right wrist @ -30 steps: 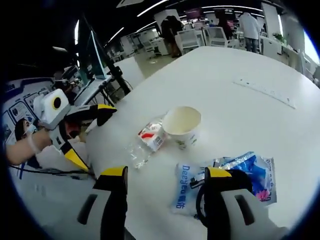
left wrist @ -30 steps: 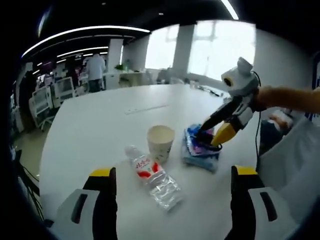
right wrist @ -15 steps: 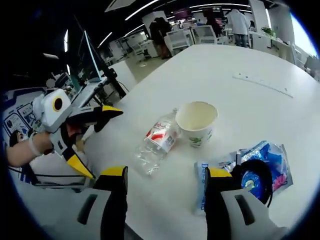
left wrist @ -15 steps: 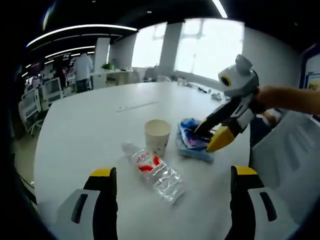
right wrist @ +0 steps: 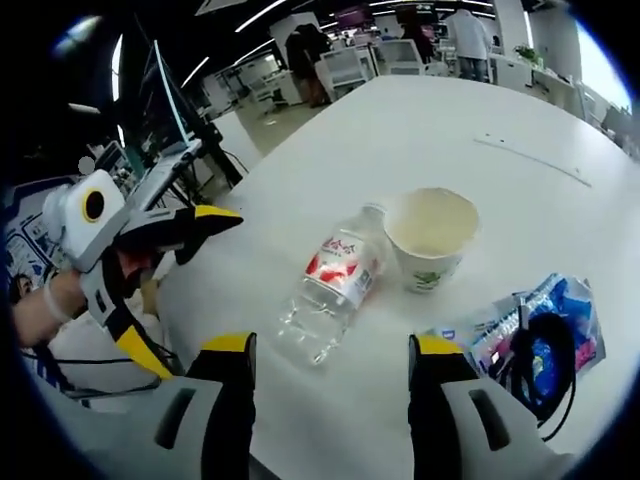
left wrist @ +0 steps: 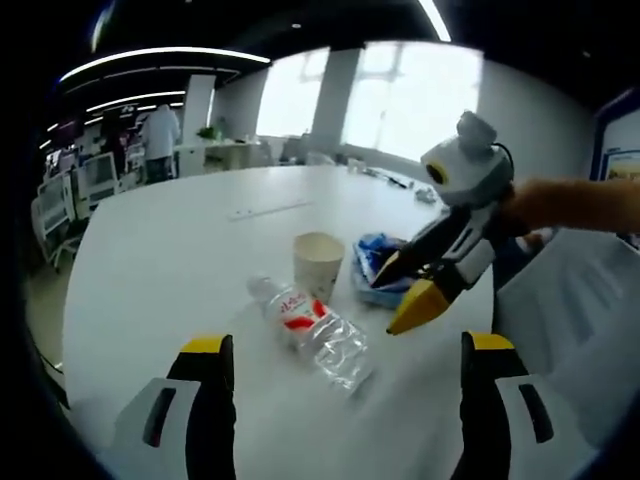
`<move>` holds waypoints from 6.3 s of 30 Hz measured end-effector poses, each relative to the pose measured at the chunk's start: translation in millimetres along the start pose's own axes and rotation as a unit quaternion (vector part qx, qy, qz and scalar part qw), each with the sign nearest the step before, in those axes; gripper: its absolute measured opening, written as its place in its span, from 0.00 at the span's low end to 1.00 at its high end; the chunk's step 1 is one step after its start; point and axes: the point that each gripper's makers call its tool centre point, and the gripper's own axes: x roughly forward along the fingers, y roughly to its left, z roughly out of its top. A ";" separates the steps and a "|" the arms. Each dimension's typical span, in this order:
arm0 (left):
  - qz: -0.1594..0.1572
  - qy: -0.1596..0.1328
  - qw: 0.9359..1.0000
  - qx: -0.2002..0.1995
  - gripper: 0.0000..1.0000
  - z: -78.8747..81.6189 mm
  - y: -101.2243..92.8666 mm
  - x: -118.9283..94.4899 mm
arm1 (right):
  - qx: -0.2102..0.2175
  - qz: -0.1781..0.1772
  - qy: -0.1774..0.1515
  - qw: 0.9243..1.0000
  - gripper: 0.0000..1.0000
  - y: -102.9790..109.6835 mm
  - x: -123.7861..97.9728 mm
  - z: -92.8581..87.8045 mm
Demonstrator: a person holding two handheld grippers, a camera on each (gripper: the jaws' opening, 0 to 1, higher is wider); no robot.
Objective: Arrange the tabletop items into an orderly group along one side of the table until the central work area is clear of visible clutter.
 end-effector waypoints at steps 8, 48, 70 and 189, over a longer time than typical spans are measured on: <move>-0.010 -0.002 1.000 -0.004 0.91 -4.3 3.4 -1.2 | 0.025 -0.018 0.006 1.000 0.59 4.7 14.9 8.3; -0.006 -0.032 0.998 -0.049 0.90 -23.1 15.7 -7.5 | -0.021 -0.137 0.105 0.985 0.55 -1.1 71.9 1.5; -0.002 -0.035 0.998 -0.059 0.89 -25.3 22.4 -5.1 | -0.034 -0.152 0.138 0.978 0.48 -14.1 72.7 -13.3; 0.007 -0.103 0.921 -0.375 0.19 27.7 76.0 81.2 | -0.056 -0.110 -0.065 0.990 0.34 -2.4 44.6 -3.2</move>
